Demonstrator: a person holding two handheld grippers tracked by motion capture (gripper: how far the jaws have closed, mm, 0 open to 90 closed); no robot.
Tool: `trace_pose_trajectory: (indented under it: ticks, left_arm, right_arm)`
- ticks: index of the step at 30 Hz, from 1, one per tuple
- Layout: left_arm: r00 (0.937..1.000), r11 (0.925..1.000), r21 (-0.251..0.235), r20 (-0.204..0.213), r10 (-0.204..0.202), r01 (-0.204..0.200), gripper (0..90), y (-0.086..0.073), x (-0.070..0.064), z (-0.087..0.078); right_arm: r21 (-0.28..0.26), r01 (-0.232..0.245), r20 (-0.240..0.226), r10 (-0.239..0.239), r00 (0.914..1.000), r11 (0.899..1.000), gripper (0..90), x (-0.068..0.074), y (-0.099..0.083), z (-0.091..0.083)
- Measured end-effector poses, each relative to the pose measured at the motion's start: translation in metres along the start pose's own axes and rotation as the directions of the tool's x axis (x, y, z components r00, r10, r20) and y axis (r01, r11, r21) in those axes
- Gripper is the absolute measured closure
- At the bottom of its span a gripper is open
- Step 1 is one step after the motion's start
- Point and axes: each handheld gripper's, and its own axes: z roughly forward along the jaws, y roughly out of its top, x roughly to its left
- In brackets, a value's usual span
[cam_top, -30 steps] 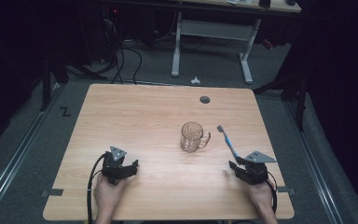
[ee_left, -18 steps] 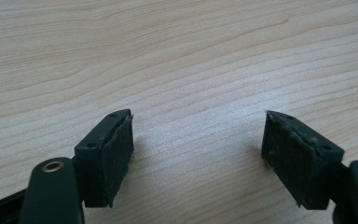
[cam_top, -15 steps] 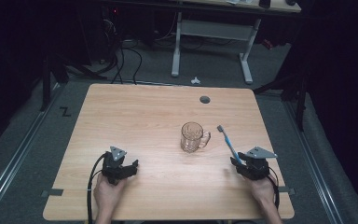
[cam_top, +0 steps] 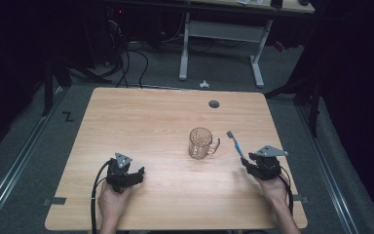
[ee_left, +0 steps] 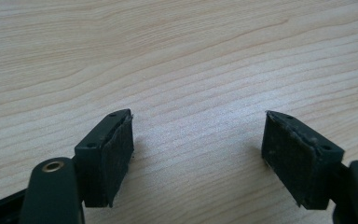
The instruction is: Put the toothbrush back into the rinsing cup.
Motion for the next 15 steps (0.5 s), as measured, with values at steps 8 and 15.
trace_pose_trajectory:
  ticks: [8, 15]
  left_arm:
    - [1.0, 1.0, 0.0, 0.001, -0.001, 0.001, 25.5, 0.0, 0.0, 0.0]
    - [1.0, 1.0, 0.0, 0.001, -0.001, 0.001, 25.5, 0.0, 0.0, 0.0]
  right_arm:
    - [0.048, -0.02, 0.001, 0.02, 0.9998, 0.999, 59.9, -0.008, 0.011, 0.011]
    - [0.089, -0.002, 0.005, 0.002, 1.0, 0.996, 60.4, -0.011, 0.021, 0.017]
